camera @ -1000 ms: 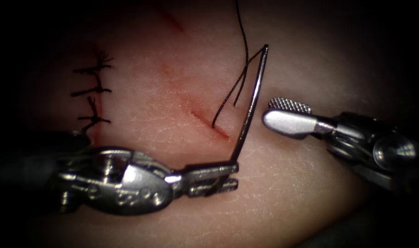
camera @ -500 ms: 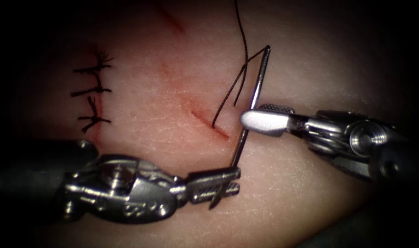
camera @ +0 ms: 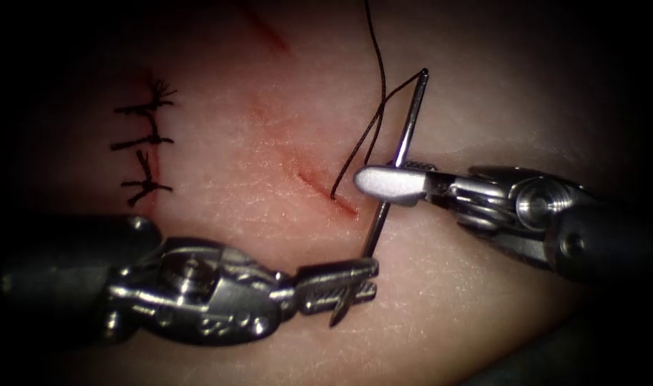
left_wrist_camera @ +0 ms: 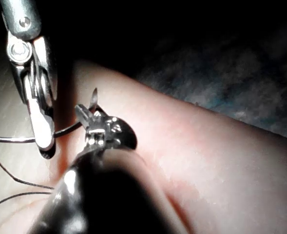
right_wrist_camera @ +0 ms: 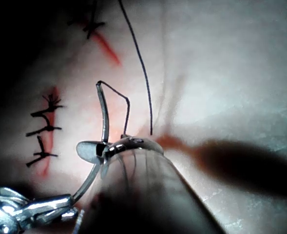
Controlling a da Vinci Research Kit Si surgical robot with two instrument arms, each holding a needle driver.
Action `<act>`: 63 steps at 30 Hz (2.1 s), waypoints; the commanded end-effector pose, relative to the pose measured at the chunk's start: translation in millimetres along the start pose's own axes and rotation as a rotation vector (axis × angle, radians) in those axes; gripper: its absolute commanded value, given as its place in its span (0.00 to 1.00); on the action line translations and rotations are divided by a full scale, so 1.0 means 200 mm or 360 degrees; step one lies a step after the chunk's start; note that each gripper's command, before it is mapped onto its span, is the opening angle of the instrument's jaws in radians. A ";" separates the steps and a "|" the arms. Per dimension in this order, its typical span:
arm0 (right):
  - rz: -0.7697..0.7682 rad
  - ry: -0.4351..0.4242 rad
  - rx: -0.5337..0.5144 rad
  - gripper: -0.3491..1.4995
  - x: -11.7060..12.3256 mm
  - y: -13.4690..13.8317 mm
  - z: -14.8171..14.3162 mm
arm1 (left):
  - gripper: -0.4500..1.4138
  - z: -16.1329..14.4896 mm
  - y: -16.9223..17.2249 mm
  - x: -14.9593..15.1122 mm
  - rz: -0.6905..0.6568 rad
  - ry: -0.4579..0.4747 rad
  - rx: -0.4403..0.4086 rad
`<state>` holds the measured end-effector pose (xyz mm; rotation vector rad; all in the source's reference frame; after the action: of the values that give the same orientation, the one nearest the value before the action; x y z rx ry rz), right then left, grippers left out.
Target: Wound Closure
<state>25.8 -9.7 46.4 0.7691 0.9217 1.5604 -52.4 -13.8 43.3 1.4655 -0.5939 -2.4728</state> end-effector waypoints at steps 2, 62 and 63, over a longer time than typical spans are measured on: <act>-0.0001 -0.0003 0.0011 0.76 -0.001 -0.001 0.006 | 0.00 0.005 0.000 0.001 0.0000 0.0003 0.0007; -0.1167 0.0408 0.0004 0.00 0.003 0.001 0.002 | 0.00 0.031 -0.003 -0.078 -0.1038 -0.0457 -0.0822; -0.1196 0.0409 0.0006 0.00 0.003 0.001 0.002 | 0.00 0.032 -0.003 -0.079 -0.1037 -0.0461 -0.0818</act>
<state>25.2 -9.0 46.4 0.1653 1.2198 0.9918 -49.5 -6.1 58.0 1.2132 0.5581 -3.0105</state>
